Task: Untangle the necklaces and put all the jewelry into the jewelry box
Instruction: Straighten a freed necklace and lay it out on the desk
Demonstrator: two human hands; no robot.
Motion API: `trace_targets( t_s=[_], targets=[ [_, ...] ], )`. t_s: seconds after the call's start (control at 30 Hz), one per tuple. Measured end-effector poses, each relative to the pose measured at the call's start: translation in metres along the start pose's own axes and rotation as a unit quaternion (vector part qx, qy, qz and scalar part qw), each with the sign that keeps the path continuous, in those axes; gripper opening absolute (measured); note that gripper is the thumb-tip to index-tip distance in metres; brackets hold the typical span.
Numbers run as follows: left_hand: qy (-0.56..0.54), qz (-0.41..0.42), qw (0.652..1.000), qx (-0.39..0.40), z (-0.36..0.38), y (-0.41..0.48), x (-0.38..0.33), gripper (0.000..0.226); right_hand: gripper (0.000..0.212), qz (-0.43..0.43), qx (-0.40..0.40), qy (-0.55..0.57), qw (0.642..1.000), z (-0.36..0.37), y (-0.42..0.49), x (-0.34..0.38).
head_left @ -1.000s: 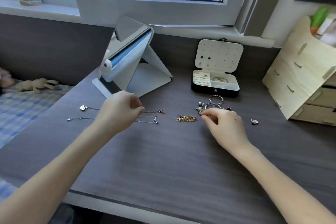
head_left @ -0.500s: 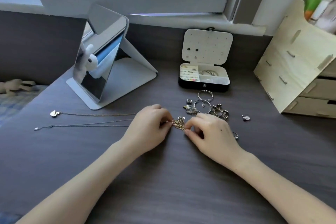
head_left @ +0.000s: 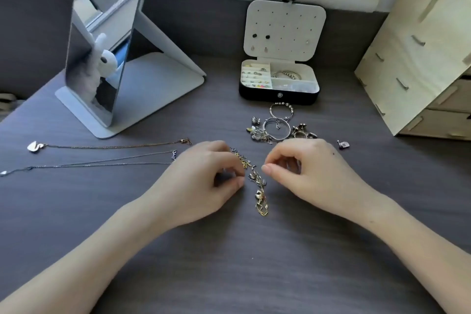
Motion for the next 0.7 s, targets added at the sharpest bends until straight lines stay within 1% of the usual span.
trace_targets(
  t_s=[0.1,0.2,0.3,0.37,0.43,0.6,0.7],
  targets=[
    [0.016,0.023,0.999,-0.018,0.007,-0.001,-0.005,0.019,0.019,0.041,0.024,-0.013,0.999,0.004,0.004,0.002],
    [0.037,0.034,0.998,-0.035,0.011,-0.002,-0.008,0.024,0.033,0.076,0.079,-0.036,0.993,0.007,-0.003,0.008],
    [0.071,0.063,0.995,-0.043,0.012,-0.003,-0.009,0.031,0.042,0.099,0.113,-0.041,0.988,0.005,-0.012,0.01],
    [0.084,0.068,0.993,-0.044,0.011,-0.003,-0.008,0.033,0.045,0.096,0.138,-0.042,0.985,0.004,-0.017,0.009],
    [0.085,0.062,0.994,-0.038,0.009,-0.003,-0.007,0.029,0.048,0.081,0.169,-0.044,0.981,0.002,-0.02,0.007],
    [0.043,0.047,0.998,-0.005,0.006,-0.005,-0.007,0.022,0.054,0.029,0.26,-0.054,0.964,-0.004,-0.025,0.0],
    [0.023,0.043,0.999,0.007,0.003,-0.007,-0.007,0.018,0.054,0.016,0.281,-0.038,0.959,-0.008,-0.025,-0.005]
  ],
)
Point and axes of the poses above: each hand's wrist, its own y-axis towards the middle knuckle, its own z-axis out of the palm, x = y × z, the point moved 2 cm from there along y, towards the middle knuckle, and after that the axes turned 4 degrees about -z, right-handed, at the moved point
